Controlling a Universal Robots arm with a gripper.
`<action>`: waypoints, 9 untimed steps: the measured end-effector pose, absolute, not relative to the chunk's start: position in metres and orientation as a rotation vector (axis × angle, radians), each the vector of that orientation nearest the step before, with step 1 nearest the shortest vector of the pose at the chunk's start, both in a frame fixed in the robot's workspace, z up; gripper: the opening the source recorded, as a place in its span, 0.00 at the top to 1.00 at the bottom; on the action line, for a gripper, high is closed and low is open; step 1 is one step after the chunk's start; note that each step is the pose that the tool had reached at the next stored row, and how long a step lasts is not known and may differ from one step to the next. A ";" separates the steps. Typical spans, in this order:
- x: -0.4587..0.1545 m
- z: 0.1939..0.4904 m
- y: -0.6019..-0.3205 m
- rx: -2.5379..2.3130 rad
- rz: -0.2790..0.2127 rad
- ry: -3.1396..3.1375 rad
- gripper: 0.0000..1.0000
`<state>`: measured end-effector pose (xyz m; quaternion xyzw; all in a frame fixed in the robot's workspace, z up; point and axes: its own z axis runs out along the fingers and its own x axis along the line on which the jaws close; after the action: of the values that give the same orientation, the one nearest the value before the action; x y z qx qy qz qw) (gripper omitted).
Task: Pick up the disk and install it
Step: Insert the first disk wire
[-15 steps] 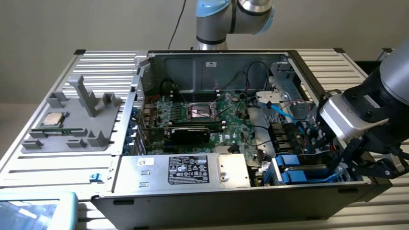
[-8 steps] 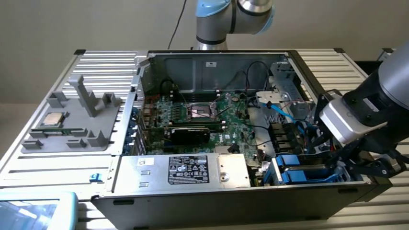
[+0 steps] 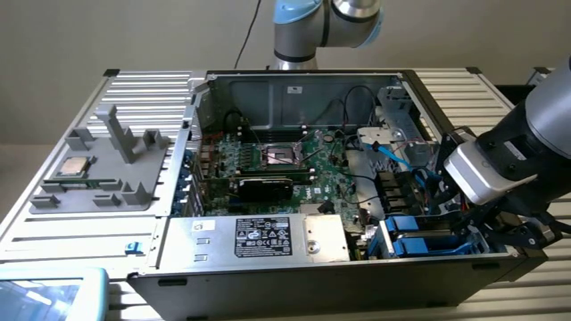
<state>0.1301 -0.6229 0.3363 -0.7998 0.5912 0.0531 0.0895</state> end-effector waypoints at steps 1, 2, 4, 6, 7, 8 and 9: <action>0.130 0.336 -0.623 -2.379 0.158 1.758 0.58; 0.130 0.336 -0.623 -2.379 0.158 1.758 0.58; 0.130 0.336 -0.623 -2.379 0.158 1.758 0.58; 0.130 0.334 -0.623 -2.379 0.158 1.758 0.58; 0.130 0.334 -0.623 -2.379 0.158 1.758 0.58; 0.130 0.334 -0.623 -2.379 0.158 1.758 0.58; 0.130 0.333 -0.623 -2.379 0.158 1.758 0.58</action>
<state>0.1301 -0.6229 0.3335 -0.7998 0.5912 0.0532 0.0895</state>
